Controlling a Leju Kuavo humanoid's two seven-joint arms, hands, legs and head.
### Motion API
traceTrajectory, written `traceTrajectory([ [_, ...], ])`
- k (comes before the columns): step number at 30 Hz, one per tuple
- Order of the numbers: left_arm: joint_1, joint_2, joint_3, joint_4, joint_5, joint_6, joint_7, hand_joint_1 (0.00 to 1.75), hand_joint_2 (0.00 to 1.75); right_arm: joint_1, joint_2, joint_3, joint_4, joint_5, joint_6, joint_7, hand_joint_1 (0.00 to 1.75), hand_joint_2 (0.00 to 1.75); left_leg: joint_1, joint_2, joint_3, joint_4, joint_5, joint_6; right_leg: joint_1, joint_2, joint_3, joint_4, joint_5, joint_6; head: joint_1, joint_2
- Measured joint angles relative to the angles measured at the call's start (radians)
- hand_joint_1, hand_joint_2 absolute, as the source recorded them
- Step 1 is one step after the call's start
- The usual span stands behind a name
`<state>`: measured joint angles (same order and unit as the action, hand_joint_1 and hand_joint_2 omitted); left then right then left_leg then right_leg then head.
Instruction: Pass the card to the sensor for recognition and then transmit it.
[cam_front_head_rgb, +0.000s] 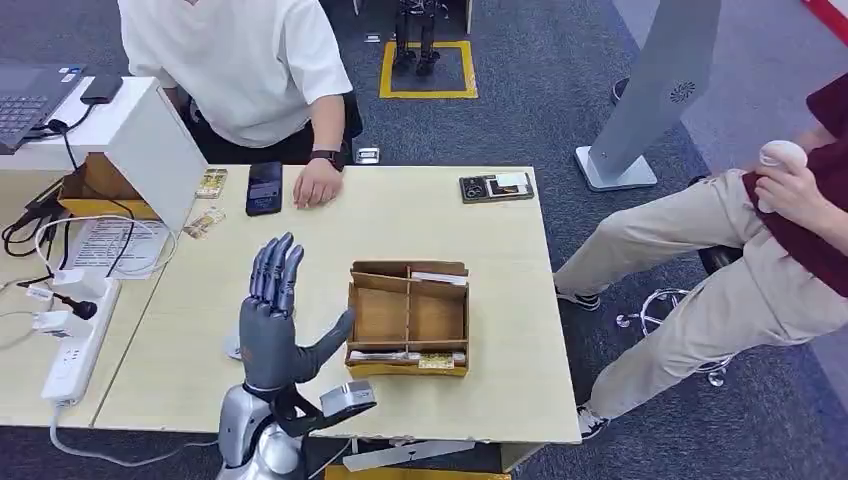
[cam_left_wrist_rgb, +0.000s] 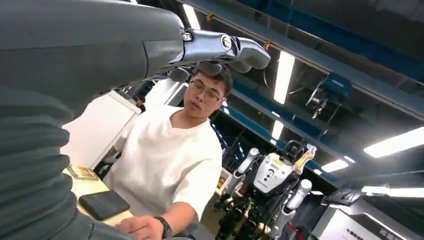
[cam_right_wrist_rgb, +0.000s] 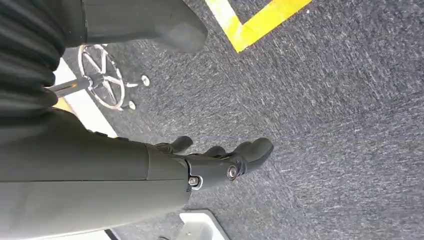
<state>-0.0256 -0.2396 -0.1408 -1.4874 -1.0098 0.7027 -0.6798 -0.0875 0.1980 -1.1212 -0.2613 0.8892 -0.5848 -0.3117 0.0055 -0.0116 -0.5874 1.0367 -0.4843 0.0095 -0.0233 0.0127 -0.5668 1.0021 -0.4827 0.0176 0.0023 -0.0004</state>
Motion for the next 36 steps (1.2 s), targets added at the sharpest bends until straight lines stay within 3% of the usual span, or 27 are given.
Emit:
traceTrajectory([
  [22,0.020,0.007,-0.005,0.027,0.046,-0.001,0.000,0.00,1.75,0.000,0.000,0.000,0.000,0.000,0.002,-0.002,0.00,1.75,0.000,0.000,0.000,0.000,0.000,0.000,0.000,0.000,0.000,0.000,0.000,0.000,0.000,0.000],
  [26,0.025,0.017,-0.028,0.028,0.019,-0.001,0.026,0.00,1.75,0.000,0.000,0.000,0.000,0.000,0.006,-0.003,0.00,1.75,0.000,0.000,0.000,0.000,0.000,0.000,0.000,0.000,0.000,0.000,0.000,0.000,0.000,0.000],
  [27,0.025,0.022,-0.038,0.030,0.011,-0.001,0.034,0.00,0.00,0.000,0.000,0.000,0.000,0.000,0.006,-0.003,0.00,1.75,0.000,0.000,0.000,0.000,0.000,0.000,0.000,0.000,0.000,0.000,0.000,0.000,0.000,0.000],
  [36,0.028,0.054,-0.093,0.044,0.069,-0.001,0.043,0.00,0.00,0.000,-0.002,0.000,0.000,-0.006,0.009,-0.009,0.00,1.75,0.000,0.000,0.000,0.000,0.000,0.000,0.000,0.000,0.000,0.000,0.000,0.000,0.000,0.000],
])
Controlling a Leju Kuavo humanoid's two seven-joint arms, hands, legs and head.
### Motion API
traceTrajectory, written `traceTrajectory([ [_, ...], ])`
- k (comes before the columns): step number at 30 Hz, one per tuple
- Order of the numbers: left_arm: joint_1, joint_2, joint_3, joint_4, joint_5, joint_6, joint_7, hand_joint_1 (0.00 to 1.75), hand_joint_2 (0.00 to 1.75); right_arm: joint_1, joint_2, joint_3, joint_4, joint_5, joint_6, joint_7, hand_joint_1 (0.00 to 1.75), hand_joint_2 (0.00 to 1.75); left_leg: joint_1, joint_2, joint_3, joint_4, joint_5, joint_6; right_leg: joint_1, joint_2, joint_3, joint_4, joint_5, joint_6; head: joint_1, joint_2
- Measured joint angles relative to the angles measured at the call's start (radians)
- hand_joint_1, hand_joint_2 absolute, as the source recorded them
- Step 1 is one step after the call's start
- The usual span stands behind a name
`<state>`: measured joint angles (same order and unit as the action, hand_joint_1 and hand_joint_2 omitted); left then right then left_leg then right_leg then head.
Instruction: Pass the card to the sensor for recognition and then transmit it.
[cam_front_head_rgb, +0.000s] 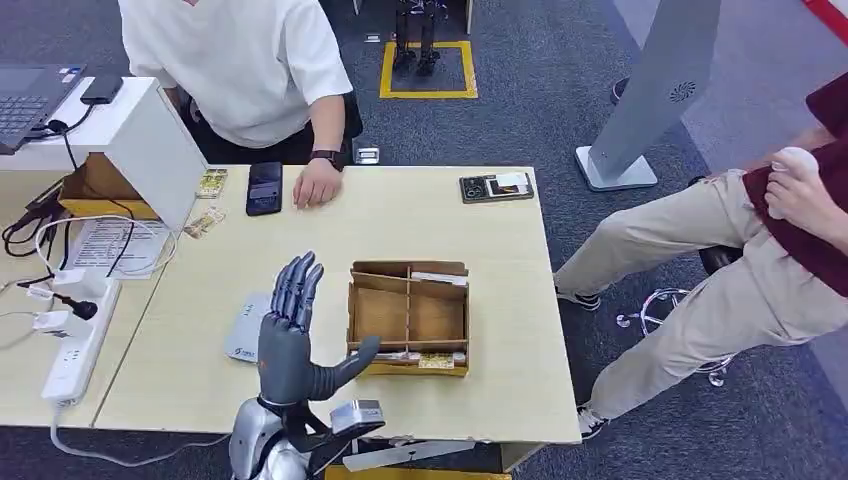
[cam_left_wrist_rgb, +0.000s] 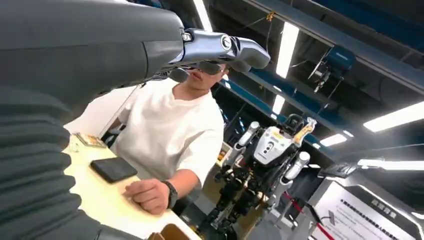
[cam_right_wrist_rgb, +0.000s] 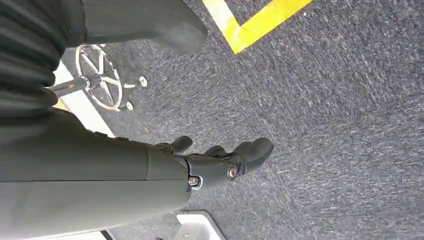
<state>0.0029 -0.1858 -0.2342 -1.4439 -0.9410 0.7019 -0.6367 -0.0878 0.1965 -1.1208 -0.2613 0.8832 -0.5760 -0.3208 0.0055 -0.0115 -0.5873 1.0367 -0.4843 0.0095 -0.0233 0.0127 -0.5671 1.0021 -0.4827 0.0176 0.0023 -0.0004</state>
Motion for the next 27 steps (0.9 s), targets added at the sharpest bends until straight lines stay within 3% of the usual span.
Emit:
traceTrajectory([
  [13,0.006,0.108,-0.126,0.002,0.078,0.000,0.092,0.00,0.00,0.000,-0.002,0.000,0.000,-0.013,0.002,-0.003,0.00,1.75,0.000,0.000,0.000,0.000,0.000,0.000,0.000,0.000,0.000,0.000,0.000,0.000,0.000,0.000],
  [14,0.006,0.116,-0.137,0.002,0.072,0.000,0.100,0.00,1.75,0.000,-0.003,0.000,0.000,-0.014,0.002,-0.003,0.00,1.75,0.000,0.000,0.000,0.000,0.000,0.000,0.000,0.000,0.000,0.000,0.000,0.000,0.000,0.000],
  [21,0.006,0.146,-0.161,0.017,-0.054,0.000,0.154,0.00,1.75,0.000,-0.004,0.000,0.000,-0.014,0.006,-0.004,0.00,1.75,0.000,0.000,0.000,0.000,0.000,0.000,0.000,0.000,0.000,0.000,0.000,0.000,0.000,0.000],
  [27,0.006,0.152,-0.161,0.041,-0.115,0.000,0.163,0.00,1.75,0.000,-0.005,0.000,0.000,-0.014,0.010,-0.004,0.00,1.75,0.000,0.000,0.000,0.000,0.000,0.000,0.000,0.000,0.000,0.000,0.000,0.000,0.000,0.000],
])
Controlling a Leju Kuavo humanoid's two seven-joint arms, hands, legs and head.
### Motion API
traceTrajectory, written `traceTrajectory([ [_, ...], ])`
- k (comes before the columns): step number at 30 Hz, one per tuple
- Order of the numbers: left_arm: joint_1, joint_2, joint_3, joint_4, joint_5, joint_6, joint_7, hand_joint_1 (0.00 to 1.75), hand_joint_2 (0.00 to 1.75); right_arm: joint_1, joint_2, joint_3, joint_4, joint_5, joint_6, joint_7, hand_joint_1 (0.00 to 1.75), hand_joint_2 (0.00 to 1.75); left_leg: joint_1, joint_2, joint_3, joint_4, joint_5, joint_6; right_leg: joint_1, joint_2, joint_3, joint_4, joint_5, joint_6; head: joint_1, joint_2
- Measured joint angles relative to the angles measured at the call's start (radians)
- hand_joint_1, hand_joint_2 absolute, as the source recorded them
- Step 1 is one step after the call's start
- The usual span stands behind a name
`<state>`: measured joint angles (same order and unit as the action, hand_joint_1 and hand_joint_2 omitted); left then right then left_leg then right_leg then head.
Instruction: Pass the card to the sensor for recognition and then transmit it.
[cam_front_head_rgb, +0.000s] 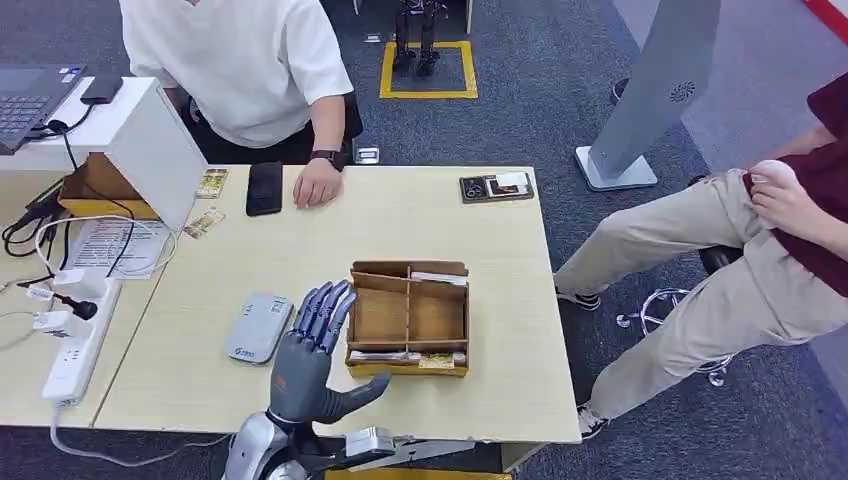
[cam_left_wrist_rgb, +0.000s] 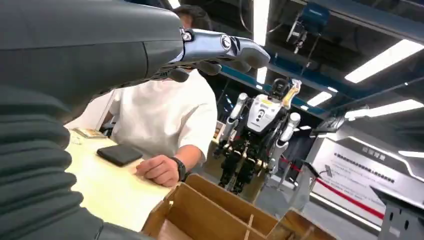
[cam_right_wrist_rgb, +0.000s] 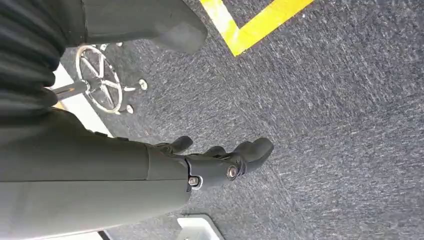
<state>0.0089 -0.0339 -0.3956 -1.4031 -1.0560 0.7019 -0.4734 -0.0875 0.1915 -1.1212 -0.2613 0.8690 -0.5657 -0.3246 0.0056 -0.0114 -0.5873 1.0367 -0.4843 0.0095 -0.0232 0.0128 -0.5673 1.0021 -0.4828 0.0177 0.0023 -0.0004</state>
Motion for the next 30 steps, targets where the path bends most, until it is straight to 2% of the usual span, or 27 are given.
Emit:
traceTrajectory([
  [13,0.000,0.000,0.000,0.027,-0.023,0.000,0.003,0.00,1.75,0.000,-0.002,0.000,0.000,0.000,0.000,0.000,0.00,1.75,0.000,0.000,0.000,0.000,0.000,0.000,0.000,0.000,0.000,0.000,0.000,0.000,0.000,0.000],
  [16,0.000,-0.014,0.000,0.032,-0.050,0.000,0.003,0.00,1.75,0.000,-0.002,0.000,0.000,0.000,-0.002,0.001,0.00,1.75,0.000,0.000,0.000,0.000,0.000,0.000,0.000,0.000,0.000,0.000,0.000,0.000,0.000,0.000],
  [26,0.006,-0.058,0.024,0.032,-0.210,0.001,0.018,0.00,1.75,0.001,-0.002,0.000,0.000,0.001,-0.003,0.009,0.00,1.75,0.000,0.000,0.000,0.000,0.000,0.000,0.000,0.000,0.000,0.000,0.000,0.000,0.000,0.000],
  [30,0.006,-0.057,0.026,0.038,-0.264,0.001,0.066,0.00,1.75,0.001,-0.002,0.000,0.000,0.002,-0.003,0.009,0.00,1.75,0.000,0.000,0.000,0.000,0.000,0.000,0.000,0.000,0.000,0.000,0.000,0.000,0.000,0.000],
])
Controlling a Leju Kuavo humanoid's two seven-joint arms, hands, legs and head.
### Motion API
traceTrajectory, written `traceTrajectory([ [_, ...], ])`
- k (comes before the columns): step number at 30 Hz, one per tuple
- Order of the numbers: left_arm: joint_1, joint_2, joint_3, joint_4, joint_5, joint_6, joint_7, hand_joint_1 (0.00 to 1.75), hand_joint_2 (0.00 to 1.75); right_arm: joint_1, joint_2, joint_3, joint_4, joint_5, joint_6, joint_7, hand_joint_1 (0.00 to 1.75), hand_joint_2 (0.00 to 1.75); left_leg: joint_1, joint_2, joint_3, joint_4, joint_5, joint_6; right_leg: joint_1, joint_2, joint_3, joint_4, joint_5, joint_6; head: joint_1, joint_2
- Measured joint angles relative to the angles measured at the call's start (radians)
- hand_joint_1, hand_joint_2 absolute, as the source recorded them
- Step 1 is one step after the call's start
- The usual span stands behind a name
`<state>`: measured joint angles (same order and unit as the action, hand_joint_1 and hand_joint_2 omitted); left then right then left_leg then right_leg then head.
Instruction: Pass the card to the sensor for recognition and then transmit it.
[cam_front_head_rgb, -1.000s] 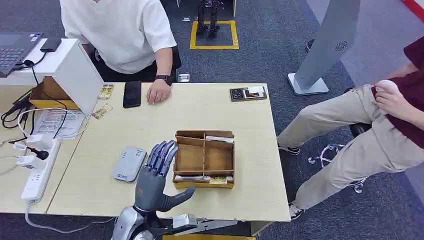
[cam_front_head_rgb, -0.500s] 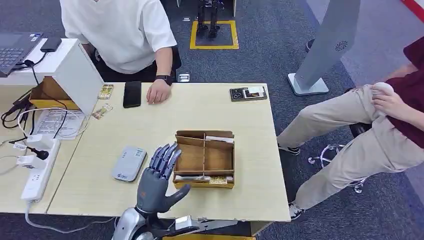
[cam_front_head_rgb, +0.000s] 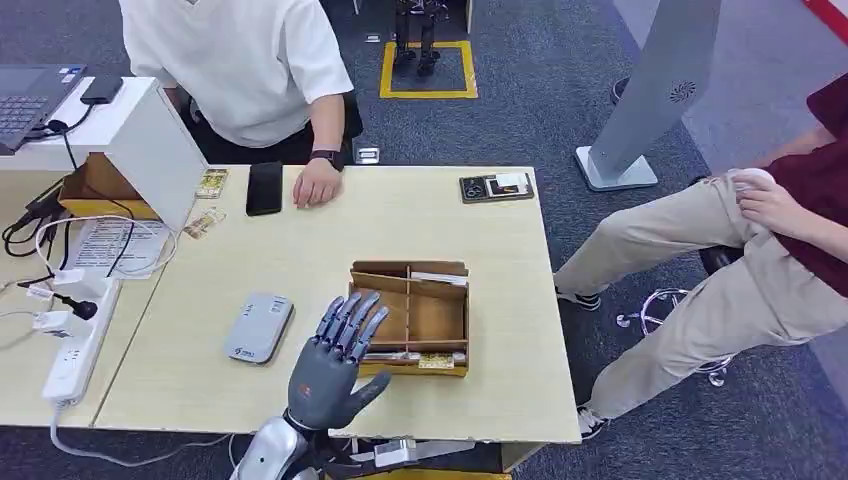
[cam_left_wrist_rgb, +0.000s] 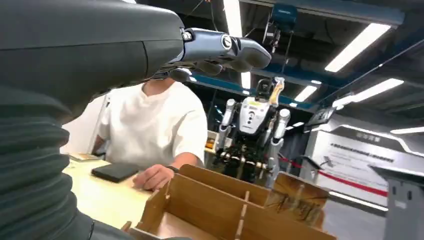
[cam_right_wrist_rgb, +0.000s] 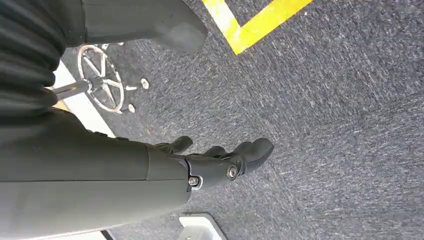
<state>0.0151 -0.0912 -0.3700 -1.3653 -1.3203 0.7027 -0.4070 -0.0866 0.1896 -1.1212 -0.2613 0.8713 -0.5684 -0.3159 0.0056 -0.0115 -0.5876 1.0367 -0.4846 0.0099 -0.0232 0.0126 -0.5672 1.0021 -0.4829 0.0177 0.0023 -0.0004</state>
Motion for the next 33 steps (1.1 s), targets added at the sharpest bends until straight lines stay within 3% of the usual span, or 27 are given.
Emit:
traceTrajectory([
  [6,-0.001,0.001,0.000,0.006,-0.023,0.000,0.025,0.00,1.75,0.000,0.000,0.000,0.000,0.000,0.000,0.000,0.00,1.75,0.000,0.000,0.000,0.000,0.000,0.000,0.000,0.000,0.000,0.000,0.000,0.000,0.000,0.000],
  [12,-0.018,0.012,-0.001,0.057,-0.108,0.000,0.168,0.00,1.75,0.000,0.000,0.000,0.000,0.000,0.003,0.000,0.00,1.75,0.000,0.000,0.000,0.000,0.000,0.000,0.000,0.000,0.000,0.000,0.000,0.000,0.000,0.000],
  [16,-0.036,0.021,-0.007,0.084,-0.122,0.000,0.219,0.00,1.75,0.000,0.000,0.000,0.000,0.000,0.003,0.000,0.00,1.75,0.000,0.000,0.000,0.000,0.000,0.000,0.000,0.000,0.000,0.000,0.000,0.000,0.000,0.000],
  [26,-0.059,0.036,-0.024,0.130,-0.124,0.000,0.270,0.00,1.75,0.000,0.000,0.000,0.000,0.000,0.004,0.002,0.00,1.75,0.000,0.000,0.000,0.000,0.000,0.000,0.000,0.000,0.000,0.000,0.000,0.000,0.000,0.000],
  [33,-0.071,0.052,-0.048,0.151,-0.089,0.000,0.268,0.00,1.75,0.000,0.000,0.000,0.000,0.003,0.006,0.002,0.00,1.75,0.000,0.000,0.000,0.000,0.000,0.000,0.000,0.000,0.000,0.000,0.000,0.000,0.000,0.000],
])
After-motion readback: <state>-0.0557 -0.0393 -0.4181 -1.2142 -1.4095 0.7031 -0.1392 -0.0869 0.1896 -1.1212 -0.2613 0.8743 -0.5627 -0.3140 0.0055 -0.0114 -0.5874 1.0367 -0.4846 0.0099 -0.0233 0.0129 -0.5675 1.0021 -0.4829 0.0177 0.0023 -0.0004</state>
